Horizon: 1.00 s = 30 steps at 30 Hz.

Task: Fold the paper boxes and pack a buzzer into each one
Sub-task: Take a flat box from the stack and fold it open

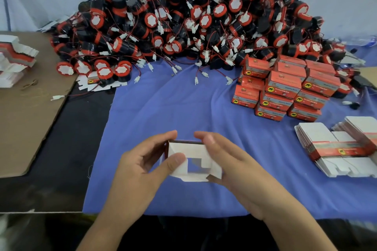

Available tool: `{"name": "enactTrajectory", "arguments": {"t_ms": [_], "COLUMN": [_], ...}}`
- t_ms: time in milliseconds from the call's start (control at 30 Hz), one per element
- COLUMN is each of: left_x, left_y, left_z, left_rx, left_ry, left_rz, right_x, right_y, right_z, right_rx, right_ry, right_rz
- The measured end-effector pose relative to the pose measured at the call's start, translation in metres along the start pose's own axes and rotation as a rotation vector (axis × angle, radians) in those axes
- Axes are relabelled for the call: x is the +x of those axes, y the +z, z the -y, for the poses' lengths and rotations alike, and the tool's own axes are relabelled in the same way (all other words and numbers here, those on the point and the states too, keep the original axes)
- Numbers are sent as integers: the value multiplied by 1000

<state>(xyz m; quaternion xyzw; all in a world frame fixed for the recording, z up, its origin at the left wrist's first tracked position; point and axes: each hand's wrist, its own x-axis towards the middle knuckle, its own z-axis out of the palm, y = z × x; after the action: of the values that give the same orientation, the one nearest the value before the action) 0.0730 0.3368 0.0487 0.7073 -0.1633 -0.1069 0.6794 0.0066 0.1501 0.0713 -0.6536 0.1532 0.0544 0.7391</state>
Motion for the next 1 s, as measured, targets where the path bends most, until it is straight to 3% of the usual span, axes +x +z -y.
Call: {"name": "enactTrajectory", "arguments": {"t_ms": [100, 167, 333, 533, 733, 867, 1000], "left_x": [2, 2, 1, 0, 0, 4, 10], "left_y": [-2, -3, 1, 10, 18, 19, 18], "left_z": [6, 8, 8, 10, 9, 9, 10], "left_rx": [-29, -68, -100, -66, 27, 27, -9], "left_ry": [-17, -29, -16, 11, 53, 55, 31], "left_rz": [-100, -132, -168, -212, -204, -225, -252], "right_x": [0, 1, 2, 8, 13, 12, 5], "right_y": [-2, -4, 0, 7, -1, -6, -18], "right_z": [-3, -7, -15, -21, -28, -29, -30], "right_rx": [347, 377, 40, 17, -248, -283, -328], "right_ry": [39, 11, -199, -322, -390, -387, -344], "right_rz": [41, 50, -83, -211, -284, -226, -14]}}
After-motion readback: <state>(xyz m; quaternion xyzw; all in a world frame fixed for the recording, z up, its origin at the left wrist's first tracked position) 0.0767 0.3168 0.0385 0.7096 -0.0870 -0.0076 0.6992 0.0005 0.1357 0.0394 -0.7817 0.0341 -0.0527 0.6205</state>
